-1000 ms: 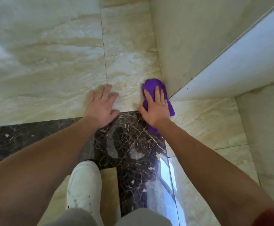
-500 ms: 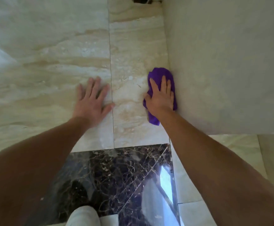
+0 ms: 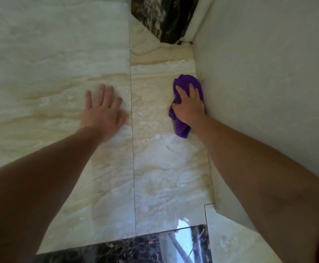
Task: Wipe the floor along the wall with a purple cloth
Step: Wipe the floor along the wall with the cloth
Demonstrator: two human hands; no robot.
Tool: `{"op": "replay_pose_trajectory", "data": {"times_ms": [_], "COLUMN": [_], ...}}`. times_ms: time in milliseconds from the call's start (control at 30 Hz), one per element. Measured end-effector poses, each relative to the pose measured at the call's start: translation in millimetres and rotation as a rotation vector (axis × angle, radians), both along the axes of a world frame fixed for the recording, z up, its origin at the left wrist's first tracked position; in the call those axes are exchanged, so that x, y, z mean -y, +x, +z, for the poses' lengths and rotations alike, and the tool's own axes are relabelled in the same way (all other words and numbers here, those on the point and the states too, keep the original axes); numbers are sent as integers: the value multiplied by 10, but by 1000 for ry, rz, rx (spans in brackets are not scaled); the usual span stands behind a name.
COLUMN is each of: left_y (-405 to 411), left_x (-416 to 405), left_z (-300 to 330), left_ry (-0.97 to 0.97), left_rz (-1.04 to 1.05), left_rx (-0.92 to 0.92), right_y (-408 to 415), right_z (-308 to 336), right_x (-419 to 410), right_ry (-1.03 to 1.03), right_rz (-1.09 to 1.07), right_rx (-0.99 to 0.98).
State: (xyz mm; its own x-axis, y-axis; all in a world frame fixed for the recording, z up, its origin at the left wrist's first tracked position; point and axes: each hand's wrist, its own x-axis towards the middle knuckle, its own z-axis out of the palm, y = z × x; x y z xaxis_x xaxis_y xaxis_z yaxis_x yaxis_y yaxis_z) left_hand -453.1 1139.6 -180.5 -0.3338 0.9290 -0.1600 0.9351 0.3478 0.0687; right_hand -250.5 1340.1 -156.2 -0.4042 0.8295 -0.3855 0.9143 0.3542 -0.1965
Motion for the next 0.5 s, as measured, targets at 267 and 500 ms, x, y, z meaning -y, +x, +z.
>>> {"op": "replay_pose_trajectory", "data": {"times_ms": [267, 500], "left_y": [-629, -963], "left_x": [-269, -340], "left_z": [-133, -295], "left_ry": [69, 150], "left_rz": [64, 26], "left_rx": [30, 30], "right_y": [-532, -1087], "right_z": [74, 114], "right_x": [-643, -1285], "right_ry": [-32, 31], "right_rz": [-21, -84], "right_rx": [-16, -70]}}
